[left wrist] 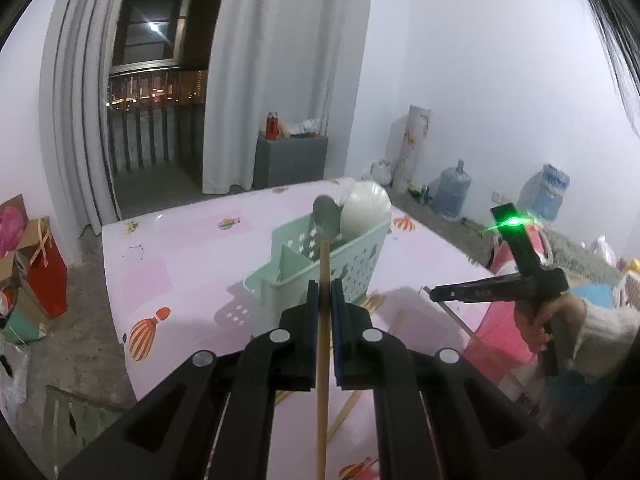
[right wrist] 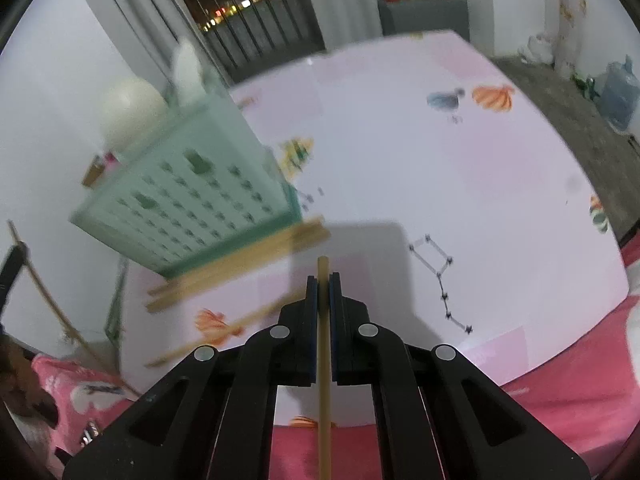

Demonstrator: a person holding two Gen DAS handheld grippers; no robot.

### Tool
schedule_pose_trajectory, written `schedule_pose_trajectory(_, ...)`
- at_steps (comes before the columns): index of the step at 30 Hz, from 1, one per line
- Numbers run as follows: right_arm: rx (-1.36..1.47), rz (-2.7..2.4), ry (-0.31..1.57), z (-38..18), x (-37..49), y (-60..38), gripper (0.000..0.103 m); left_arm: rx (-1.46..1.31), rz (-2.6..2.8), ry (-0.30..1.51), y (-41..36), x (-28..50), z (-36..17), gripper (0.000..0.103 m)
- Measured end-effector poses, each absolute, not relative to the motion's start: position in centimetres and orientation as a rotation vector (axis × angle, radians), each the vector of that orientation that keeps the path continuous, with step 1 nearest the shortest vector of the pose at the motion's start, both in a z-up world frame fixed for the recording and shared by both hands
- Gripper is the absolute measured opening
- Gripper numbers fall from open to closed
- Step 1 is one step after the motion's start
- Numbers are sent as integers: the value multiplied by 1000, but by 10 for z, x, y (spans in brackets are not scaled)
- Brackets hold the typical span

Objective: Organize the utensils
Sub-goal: 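Grasp a chopstick with the right gripper while the left gripper holds its chopstick upright, then insert the chopstick into the green holder with the left gripper and open it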

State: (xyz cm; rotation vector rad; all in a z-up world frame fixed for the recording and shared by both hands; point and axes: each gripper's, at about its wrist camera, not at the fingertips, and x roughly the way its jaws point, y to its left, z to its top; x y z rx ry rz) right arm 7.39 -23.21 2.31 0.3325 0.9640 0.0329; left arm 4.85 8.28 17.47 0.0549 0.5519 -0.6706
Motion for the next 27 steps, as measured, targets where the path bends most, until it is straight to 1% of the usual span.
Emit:
schedule_pose_trajectory(12, 376, 203, 626, 138, 45, -223, 3, -176, -738, 440, 94, 48, 229, 5)
schedule_pose_trajectory(18, 355, 283, 398, 190, 55, -211, 3, -262, -733, 306, 102, 55, 264, 5)
schedule_pose_trajectory(19, 349, 295, 362, 197, 58, -209, 3, -262, -704, 260, 104, 57, 270, 5)
schedule_pose_trajectory(22, 320, 330, 249, 216, 69, -199, 3, -261, -644, 198, 107, 63, 281, 5)
schedule_pose_trajectory(25, 278, 376, 216, 223, 90, -182, 3, -212, -572, 161, 105, 71, 283, 5)
schedule_pose_trajectory(27, 265, 401, 195, 226, 100, -173, 3, -172, -517, 165, 99, 81, 275, 5)
